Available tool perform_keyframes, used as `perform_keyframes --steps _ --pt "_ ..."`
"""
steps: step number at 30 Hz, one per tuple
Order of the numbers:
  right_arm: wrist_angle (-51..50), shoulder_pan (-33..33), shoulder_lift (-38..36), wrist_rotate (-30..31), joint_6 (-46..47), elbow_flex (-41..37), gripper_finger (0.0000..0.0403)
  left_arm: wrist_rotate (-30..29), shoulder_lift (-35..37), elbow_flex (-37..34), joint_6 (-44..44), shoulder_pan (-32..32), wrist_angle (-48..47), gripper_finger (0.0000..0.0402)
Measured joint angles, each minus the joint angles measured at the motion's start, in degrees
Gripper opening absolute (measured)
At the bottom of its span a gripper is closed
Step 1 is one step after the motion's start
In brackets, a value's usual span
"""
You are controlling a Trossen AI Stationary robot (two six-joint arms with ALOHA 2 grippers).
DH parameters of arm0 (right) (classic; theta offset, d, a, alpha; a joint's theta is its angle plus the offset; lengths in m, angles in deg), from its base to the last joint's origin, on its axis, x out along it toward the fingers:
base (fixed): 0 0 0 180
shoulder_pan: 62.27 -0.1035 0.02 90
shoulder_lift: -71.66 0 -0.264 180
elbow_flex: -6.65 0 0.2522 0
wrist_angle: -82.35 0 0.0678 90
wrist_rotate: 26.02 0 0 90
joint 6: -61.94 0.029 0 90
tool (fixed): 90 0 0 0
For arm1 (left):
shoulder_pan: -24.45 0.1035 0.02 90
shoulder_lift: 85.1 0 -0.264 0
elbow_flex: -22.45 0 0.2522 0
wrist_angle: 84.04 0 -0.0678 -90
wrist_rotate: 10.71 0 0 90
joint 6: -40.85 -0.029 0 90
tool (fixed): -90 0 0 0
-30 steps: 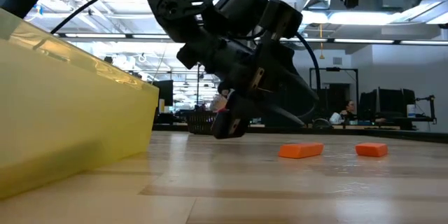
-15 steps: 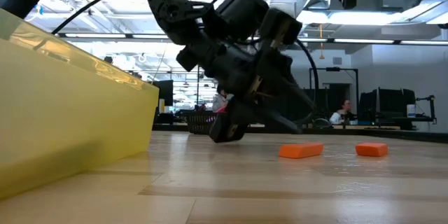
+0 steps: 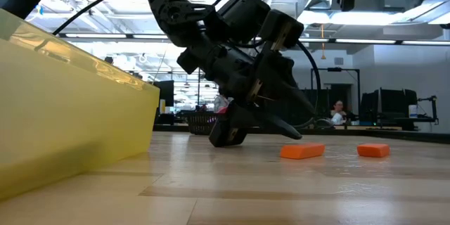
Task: Pick & Place School Supplies
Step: Put the orange eraser into the bottom black bin
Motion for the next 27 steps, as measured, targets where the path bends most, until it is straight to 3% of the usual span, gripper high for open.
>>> perform_keyframes --steps 27 --pt "1.06 1.98 -0.02 -3.07 0.03 0.00 0.0187 -0.85 -2.05 0.17 -0.39 -0.53 -2.79 0.0129"
